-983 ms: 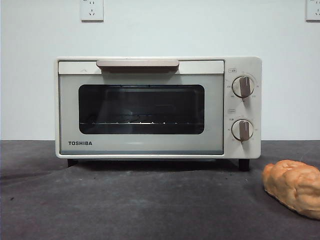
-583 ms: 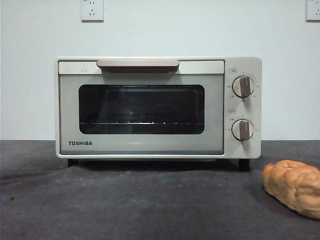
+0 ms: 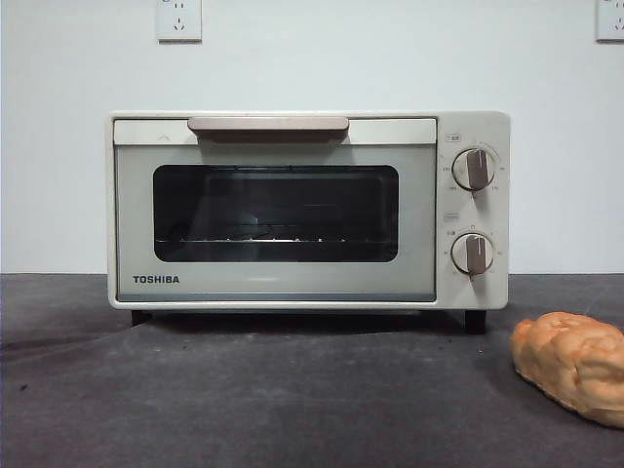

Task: The left arm flap open the oven, the right arm pick bread and place it into oven, the left arm flap close the oven

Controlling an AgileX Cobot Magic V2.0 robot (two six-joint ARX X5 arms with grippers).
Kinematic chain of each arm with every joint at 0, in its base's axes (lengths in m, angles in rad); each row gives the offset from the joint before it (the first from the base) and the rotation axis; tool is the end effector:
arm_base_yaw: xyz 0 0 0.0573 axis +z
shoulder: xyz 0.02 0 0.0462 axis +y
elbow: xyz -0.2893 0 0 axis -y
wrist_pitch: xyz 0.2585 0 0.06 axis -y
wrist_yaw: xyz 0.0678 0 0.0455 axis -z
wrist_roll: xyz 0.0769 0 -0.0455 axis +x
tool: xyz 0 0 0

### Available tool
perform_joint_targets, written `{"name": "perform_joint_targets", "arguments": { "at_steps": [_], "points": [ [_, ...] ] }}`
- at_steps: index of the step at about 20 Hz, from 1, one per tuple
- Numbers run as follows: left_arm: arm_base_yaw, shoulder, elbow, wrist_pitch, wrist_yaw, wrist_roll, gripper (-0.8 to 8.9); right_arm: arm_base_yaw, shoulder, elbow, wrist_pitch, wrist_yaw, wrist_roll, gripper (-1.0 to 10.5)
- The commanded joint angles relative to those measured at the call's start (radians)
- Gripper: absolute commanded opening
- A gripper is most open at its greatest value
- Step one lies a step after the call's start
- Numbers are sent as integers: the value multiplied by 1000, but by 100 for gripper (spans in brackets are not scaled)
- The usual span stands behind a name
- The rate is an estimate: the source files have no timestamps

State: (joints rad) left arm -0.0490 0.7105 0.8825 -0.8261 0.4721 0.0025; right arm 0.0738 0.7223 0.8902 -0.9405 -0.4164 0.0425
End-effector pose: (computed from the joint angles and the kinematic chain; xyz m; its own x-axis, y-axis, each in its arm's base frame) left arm 0.1514 -0.0424 0.3126 0.6837 -0.4888 -0.5419 0.4056 0.8718 -0.2747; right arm 0.1440 0.0418 0.3007 0.6233 0.4517 -0.6384 -0.3264 0.8921 0.3125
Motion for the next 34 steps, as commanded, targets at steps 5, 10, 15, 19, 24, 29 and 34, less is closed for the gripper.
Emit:
{"name": "perform_joint_targets", "arguments": {
  "at_steps": [5,10,15,19,24,29,34],
  "points": [
    [-3,6,22,11,5,13,17,108,24,-118,57,63,105,463],
    [-4,6,22,11,5,13,17,262,67,-276,222,153,247,463],
    [-4,5,22,10,5,13,17,431,200,-344,363,357,346,463],
    [-4,5,22,10,5,13,17,501,330,-345,409,438,376,463],
    [-4,5,22,10,5,13,17,528,444,-345,451,496,403,373],
    [-4,5,22,11,5,13,17,528,495,-345,463,495,403,228],
    [-8,6,22,18,5,9,17,528,471,-344,468,491,401,142]
  ]
}}
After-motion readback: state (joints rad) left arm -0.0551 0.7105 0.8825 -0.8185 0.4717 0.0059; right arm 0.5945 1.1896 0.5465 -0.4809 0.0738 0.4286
